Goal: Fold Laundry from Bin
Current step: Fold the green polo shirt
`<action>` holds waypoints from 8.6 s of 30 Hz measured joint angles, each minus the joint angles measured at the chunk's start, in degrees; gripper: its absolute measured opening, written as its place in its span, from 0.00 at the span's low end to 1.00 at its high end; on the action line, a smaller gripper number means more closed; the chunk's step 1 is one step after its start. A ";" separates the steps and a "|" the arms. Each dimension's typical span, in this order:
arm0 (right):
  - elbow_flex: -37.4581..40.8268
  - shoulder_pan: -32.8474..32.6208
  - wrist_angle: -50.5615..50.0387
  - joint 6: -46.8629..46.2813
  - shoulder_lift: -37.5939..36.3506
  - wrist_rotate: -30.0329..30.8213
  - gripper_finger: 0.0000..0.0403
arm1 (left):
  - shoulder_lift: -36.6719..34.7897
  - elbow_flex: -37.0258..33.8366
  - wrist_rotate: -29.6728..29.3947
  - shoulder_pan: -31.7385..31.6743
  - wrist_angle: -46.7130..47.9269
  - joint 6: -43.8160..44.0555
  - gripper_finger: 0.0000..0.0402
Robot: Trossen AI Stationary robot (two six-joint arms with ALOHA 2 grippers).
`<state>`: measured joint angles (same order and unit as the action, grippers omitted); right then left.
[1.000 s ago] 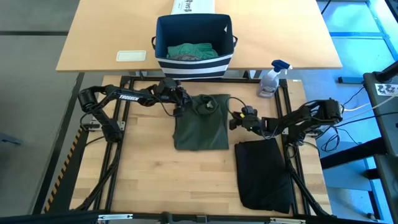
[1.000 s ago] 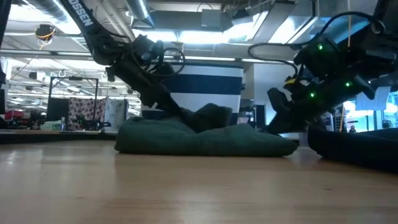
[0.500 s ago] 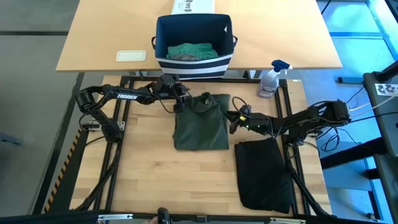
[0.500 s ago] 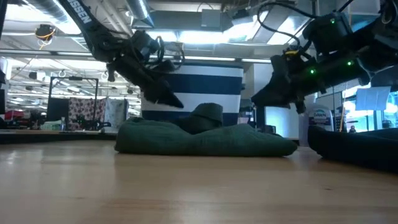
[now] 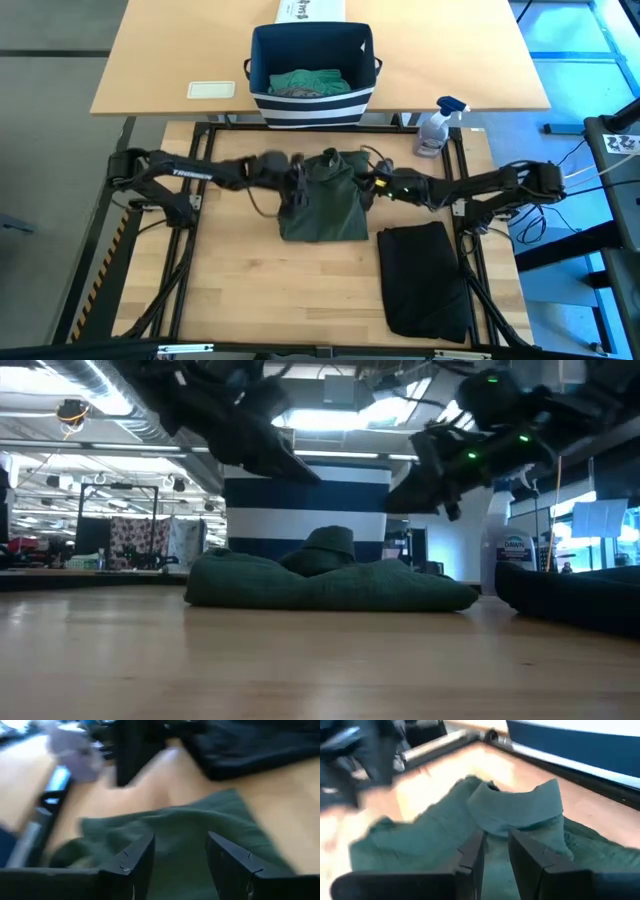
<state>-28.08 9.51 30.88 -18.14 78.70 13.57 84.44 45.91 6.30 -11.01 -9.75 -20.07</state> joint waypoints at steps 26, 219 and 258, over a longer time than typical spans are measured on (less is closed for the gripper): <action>-37.30 13.75 -46.97 52.32 14.96 -24.71 0.34 | 8.27 -0.07 -10.43 13.88 -1.92 14.16 0.42; -19.86 -6.53 -0.34 10.62 26.70 -15.04 0.01 | -7.57 -23.09 -30.70 22.78 2.47 26.42 0.14; -20.07 -15.84 -12.89 15.04 26.62 -5.63 0.01 | 13.48 -14.83 -19.38 47.41 -27.67 27.47 0.14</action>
<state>-48.15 -6.32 18.00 -3.10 105.32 7.94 97.93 31.08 -13.09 36.40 -37.42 7.40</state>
